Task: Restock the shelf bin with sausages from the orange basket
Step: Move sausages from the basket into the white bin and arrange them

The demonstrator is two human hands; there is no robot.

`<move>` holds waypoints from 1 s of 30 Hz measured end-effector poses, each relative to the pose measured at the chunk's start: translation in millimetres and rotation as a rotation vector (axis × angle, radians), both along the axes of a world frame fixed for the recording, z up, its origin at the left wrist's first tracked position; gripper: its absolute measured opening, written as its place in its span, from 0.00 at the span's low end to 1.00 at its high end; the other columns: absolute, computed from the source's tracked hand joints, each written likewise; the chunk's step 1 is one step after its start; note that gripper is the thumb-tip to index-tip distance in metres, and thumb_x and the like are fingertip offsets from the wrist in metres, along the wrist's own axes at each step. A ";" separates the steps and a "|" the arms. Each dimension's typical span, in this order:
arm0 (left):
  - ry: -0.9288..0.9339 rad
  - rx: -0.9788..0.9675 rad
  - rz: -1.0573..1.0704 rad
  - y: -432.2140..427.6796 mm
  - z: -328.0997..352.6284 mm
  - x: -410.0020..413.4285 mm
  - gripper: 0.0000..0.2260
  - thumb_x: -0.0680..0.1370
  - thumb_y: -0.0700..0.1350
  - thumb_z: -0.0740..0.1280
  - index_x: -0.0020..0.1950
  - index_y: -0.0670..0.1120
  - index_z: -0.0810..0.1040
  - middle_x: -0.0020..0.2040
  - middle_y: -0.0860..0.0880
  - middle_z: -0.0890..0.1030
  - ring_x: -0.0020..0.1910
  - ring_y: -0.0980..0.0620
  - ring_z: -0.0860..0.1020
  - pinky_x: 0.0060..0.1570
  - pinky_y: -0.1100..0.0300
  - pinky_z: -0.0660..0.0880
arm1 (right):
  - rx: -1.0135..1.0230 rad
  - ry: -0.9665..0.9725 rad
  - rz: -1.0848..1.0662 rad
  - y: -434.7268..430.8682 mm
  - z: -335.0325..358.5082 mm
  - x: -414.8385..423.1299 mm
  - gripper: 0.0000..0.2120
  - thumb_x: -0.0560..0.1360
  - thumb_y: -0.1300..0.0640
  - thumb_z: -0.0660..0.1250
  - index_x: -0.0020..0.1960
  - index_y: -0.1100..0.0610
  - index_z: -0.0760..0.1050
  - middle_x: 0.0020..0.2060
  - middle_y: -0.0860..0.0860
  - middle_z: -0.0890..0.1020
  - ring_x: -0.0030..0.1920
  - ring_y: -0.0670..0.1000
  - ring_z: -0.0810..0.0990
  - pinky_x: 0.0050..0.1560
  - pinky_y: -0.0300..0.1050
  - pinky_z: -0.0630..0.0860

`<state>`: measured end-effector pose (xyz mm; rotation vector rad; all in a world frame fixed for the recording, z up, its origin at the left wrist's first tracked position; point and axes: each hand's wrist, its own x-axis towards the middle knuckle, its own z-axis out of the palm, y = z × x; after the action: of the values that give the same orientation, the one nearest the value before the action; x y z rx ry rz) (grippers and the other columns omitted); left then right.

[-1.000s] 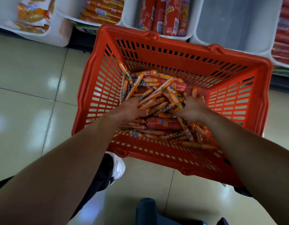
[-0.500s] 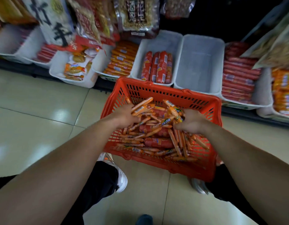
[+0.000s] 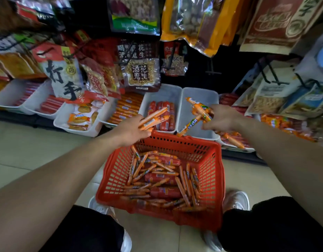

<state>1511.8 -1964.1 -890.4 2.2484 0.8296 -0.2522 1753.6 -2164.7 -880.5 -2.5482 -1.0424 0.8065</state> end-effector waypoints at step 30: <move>-0.091 -0.015 0.138 21.8 -110.6 82.8 0.17 0.78 0.52 0.69 0.65 0.50 0.70 0.50 0.54 0.78 0.45 0.58 0.77 0.39 0.65 0.70 | -0.372 -0.091 0.181 40.4 -184.2 100.7 0.27 0.62 0.48 0.78 0.58 0.49 0.73 0.51 0.51 0.80 0.47 0.53 0.78 0.44 0.46 0.77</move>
<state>1594.6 -1942.3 -1001.0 2.1606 0.9264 -0.0911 1854.3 -2124.3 -1064.7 -2.8496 -1.2700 1.0244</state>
